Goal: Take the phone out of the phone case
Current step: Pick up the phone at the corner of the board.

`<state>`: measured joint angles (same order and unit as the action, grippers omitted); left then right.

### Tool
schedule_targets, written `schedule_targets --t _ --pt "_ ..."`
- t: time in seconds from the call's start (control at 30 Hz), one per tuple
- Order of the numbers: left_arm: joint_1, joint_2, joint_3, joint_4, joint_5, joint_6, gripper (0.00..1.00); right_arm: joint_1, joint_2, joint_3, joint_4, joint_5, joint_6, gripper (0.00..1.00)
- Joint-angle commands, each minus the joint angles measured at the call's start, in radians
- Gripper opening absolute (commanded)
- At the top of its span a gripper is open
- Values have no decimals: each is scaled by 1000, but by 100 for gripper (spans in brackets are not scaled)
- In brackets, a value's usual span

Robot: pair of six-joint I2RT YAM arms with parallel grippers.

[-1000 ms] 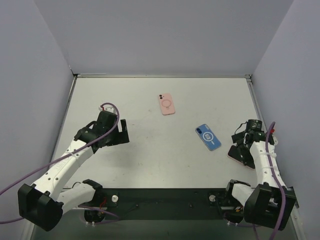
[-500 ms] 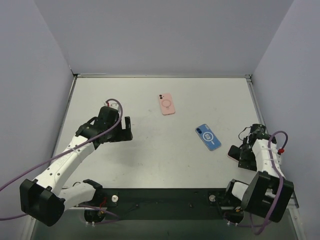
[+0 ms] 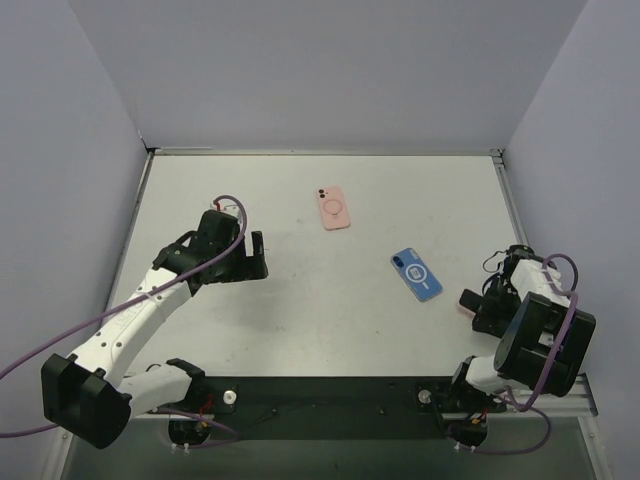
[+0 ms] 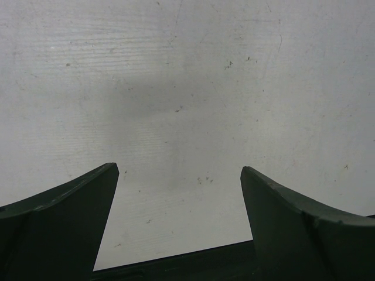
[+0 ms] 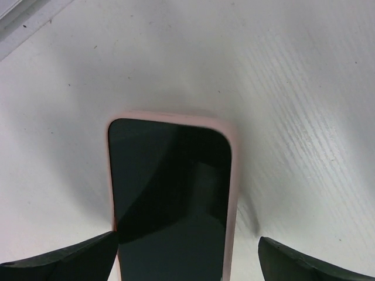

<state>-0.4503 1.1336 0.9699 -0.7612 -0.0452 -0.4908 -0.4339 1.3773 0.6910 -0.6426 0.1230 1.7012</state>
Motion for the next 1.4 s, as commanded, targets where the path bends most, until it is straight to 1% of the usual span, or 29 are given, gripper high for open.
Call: schedule_targets --t 0.0,0.23,0.37,0.4,0.47,0.6,0.63,0.77,0.83,0.93,0.97,1.03,1.07,1.13,1.17,1.27,1.3,1.37 --pt "-4 -23 29 22 16 -25 97 -14 68 21 17 -8 8 100" --pt "-14 5 52 31 19 -38 97 -8 9 24 27 53 -14 100" --pt "-27 29 67 34 21 -45 97 -8 19 33 27 90 -32 100" --pt "-30 32 70 33 21 -45 98 -8 25 35 29 95 -34 99" --pt "-36 34 75 34 18 -45 97 -9 48 35 34 105 -46 91" --pt "-39 31 70 33 11 -45 97 -8 77 33 61 104 -81 89" --pt "-41 31 69 33 11 -45 97 -9 88 36 64 104 -89 89" --pt "-42 29 59 31 8 -46 98 -12 134 68 78 95 -150 98" --pt "-45 28 58 33 7 -46 97 -12 163 76 80 77 -169 97" --pt "-47 26 58 30 1 -46 98 -12 184 73 83 58 -178 80" --pt "-47 25 61 30 -2 -46 97 -9 186 73 81 50 -181 69" --pt "-47 23 59 30 -4 -46 97 -6 184 73 83 46 -196 54" --pt "-47 23 58 30 -7 -48 97 7 181 74 83 47 -202 43" --pt "-48 26 59 33 -10 -48 97 21 171 85 81 52 -224 29" --pt "-48 28 62 33 -13 -48 98 26 163 85 83 53 -239 26" --pt "-48 26 82 14 -25 -52 97 46 143 103 98 37 -307 25" --pt "-48 26 92 -3 -25 -58 97 55 138 111 98 30 -354 25" --pt "-48 19 104 -9 -10 -80 97 66 111 114 98 24 -391 23"
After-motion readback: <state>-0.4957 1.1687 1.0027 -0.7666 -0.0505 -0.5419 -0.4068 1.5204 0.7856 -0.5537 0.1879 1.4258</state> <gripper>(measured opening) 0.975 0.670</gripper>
